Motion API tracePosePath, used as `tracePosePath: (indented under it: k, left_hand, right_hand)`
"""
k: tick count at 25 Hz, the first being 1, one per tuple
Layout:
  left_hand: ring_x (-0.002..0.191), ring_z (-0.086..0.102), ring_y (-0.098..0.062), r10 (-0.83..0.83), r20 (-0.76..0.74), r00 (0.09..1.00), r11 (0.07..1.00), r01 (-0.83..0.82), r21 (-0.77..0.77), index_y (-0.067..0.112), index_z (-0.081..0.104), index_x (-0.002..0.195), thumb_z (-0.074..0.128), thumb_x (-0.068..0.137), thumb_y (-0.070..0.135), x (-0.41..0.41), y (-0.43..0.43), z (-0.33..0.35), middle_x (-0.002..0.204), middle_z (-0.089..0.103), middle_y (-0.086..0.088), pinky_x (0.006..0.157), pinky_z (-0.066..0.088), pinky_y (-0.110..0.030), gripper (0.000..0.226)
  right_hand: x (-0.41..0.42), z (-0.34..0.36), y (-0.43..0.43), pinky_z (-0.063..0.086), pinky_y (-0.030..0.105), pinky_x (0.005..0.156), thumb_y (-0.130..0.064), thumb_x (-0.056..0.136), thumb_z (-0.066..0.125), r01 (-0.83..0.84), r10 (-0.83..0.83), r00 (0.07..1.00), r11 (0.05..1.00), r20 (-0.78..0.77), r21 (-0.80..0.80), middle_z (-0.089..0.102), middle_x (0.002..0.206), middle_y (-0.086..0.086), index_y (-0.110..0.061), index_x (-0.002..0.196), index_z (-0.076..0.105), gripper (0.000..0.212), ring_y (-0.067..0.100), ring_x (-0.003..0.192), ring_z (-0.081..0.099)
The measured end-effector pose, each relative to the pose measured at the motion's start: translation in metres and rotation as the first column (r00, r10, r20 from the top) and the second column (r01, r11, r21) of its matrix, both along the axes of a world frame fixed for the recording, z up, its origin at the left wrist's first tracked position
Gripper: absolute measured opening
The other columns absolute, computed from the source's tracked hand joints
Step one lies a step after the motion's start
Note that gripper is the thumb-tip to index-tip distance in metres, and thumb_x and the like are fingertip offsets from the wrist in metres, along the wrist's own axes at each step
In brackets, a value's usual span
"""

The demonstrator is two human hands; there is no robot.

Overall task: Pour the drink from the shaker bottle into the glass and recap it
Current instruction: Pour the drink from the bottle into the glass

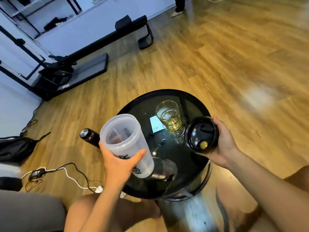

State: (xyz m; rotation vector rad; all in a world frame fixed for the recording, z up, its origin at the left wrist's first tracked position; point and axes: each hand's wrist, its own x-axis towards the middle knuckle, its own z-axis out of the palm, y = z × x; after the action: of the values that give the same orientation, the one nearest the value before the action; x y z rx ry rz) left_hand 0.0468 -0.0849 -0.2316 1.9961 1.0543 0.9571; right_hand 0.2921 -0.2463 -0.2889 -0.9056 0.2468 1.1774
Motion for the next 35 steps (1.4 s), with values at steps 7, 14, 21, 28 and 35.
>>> tracePosePath:
  k: [7, 14, 21, 28, 35]
  left_hand:
    - [0.120, 0.053, -0.004, -0.178, -0.301, 0.937, 0.974, 0.212, 0.084, 0.029, 0.035, 0.146, 0.102, 0.054, 0.026, 0.049, 0.045, 0.024, 0.129, 0.053, 0.021, 0.099, 0.045, -0.020, 0.114]
    - [0.106, 0.049, 0.025, -0.241, -0.503, 0.830, 0.938, 0.332, 0.098, 0.040, 0.036, 0.142, 0.097, 0.057, 0.014, 0.070, 0.077, 0.047, 0.115, 0.046, 0.052, 0.079, 0.038, 0.003, 0.107]
    - [0.106, 0.061, -0.015, -0.219, -0.629, 0.746, 0.901, 0.402, 0.163, 0.043, 0.039, 0.139, 0.093, 0.055, 0.019, 0.077, 0.080, 0.055, 0.120, 0.058, 0.019, 0.082, 0.057, -0.044, 0.103]
    - [0.104, 0.059, -0.020, -0.147, -0.742, 0.654, 0.870, 0.442, 0.217, 0.038, 0.037, 0.144, 0.091, 0.054, 0.027, 0.084, 0.082, 0.055, 0.121, 0.057, 0.014, 0.077, 0.055, -0.045, 0.105]
    - [0.103, 0.058, -0.023, -0.120, -0.771, 0.626, 0.870, 0.440, 0.221, 0.038, 0.034, 0.145, 0.091, 0.053, 0.028, 0.087, 0.083, 0.059, 0.121, 0.056, 0.012, 0.082, 0.055, -0.047, 0.109]
  right_hand:
    - [0.004, -0.014, 0.029, 0.055, 0.053, 0.090, -0.064, 0.086, 0.059, -0.029, 0.028, 0.998, 0.999, -0.059, -0.021, 0.074, 0.121, 0.016, -0.021, 0.122, 0.070, 0.057, 0.041, 0.112, 0.067]
    - [0.008, -0.020, 0.035, 0.058, 0.049, 0.082, -0.062, 0.089, 0.057, -0.049, 0.049, 0.994, 0.999, -0.101, 0.004, 0.073, 0.122, 0.017, -0.020, 0.126, 0.068, 0.058, 0.041, 0.110, 0.069]
    - [0.007, -0.024, 0.037, 0.059, 0.054, 0.084, -0.065, 0.085, 0.061, -0.068, 0.066, 0.993, 0.998, -0.095, -0.014, 0.071, 0.126, 0.016, -0.023, 0.129, 0.067, 0.060, 0.042, 0.112, 0.068]
    - [0.006, -0.020, 0.037, 0.061, 0.052, 0.073, -0.064, 0.086, 0.061, -0.068, 0.065, 0.994, 0.997, -0.091, -0.032, 0.071, 0.125, 0.016, -0.025, 0.129, 0.066, 0.058, 0.043, 0.108, 0.069]
    - [0.008, -0.020, 0.037, 0.061, 0.051, 0.074, -0.063, 0.087, 0.060, -0.069, 0.068, 0.994, 0.998, -0.090, -0.008, 0.071, 0.125, 0.017, -0.023, 0.130, 0.066, 0.059, 0.042, 0.109, 0.069]
